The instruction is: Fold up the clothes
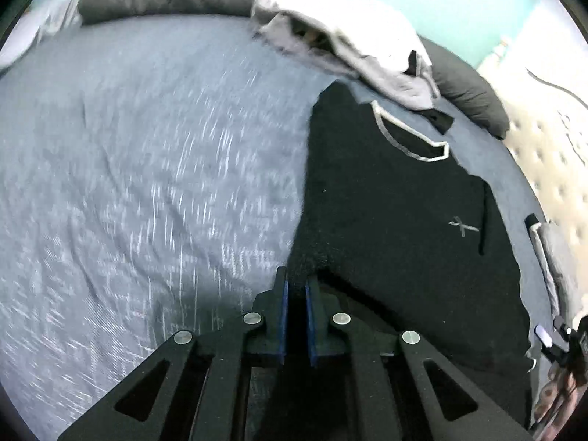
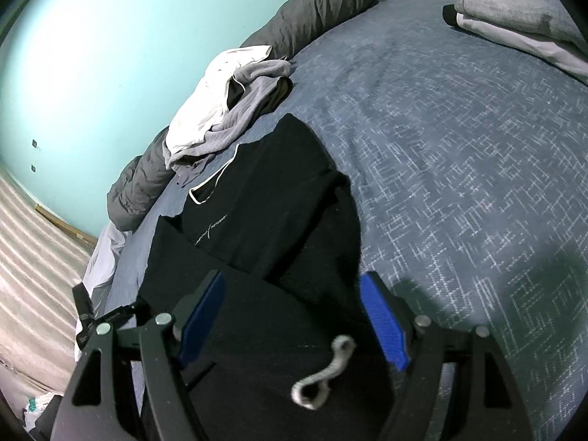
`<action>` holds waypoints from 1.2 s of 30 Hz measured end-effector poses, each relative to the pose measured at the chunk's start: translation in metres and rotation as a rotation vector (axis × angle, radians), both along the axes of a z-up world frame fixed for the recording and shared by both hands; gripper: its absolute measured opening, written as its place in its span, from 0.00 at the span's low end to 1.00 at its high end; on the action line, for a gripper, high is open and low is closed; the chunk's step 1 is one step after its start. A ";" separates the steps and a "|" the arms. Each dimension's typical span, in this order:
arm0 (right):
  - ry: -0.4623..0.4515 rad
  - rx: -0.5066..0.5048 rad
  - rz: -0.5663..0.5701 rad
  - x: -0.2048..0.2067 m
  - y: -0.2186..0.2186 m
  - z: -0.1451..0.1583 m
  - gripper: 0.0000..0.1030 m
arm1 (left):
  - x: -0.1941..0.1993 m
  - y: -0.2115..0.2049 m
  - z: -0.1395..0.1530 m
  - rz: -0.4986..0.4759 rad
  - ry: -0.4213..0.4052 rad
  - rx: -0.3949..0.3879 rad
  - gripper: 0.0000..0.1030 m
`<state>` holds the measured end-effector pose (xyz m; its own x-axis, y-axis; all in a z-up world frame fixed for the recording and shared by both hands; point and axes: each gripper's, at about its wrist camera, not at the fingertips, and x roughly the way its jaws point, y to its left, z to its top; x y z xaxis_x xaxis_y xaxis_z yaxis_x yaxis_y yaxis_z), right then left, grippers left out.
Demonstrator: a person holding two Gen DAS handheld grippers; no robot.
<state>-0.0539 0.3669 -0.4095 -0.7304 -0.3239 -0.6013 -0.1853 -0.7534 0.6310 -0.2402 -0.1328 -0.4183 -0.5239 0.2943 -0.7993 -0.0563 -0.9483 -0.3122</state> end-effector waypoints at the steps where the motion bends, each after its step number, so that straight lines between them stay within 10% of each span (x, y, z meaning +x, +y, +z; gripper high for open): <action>1: -0.001 -0.001 0.002 0.000 0.000 0.000 0.75 | -0.001 0.000 -0.002 0.009 -0.009 -0.006 0.15; 17: -0.003 -0.003 0.012 -0.004 -0.001 -0.003 0.75 | -0.009 0.010 0.013 -0.038 0.017 -0.015 0.39; 26: -0.007 -0.003 0.012 -0.006 -0.001 -0.004 0.75 | -0.015 -0.005 0.006 -0.015 0.012 0.072 0.11; 36: -0.007 -0.005 0.019 -0.008 -0.002 -0.005 0.75 | -0.014 -0.031 -0.007 0.134 -0.046 0.104 0.15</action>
<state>-0.0615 0.3646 -0.4142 -0.7200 -0.3412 -0.6043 -0.1748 -0.7536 0.6337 -0.2543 -0.1640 -0.4253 -0.5274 0.3063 -0.7925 0.0854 -0.9089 -0.4082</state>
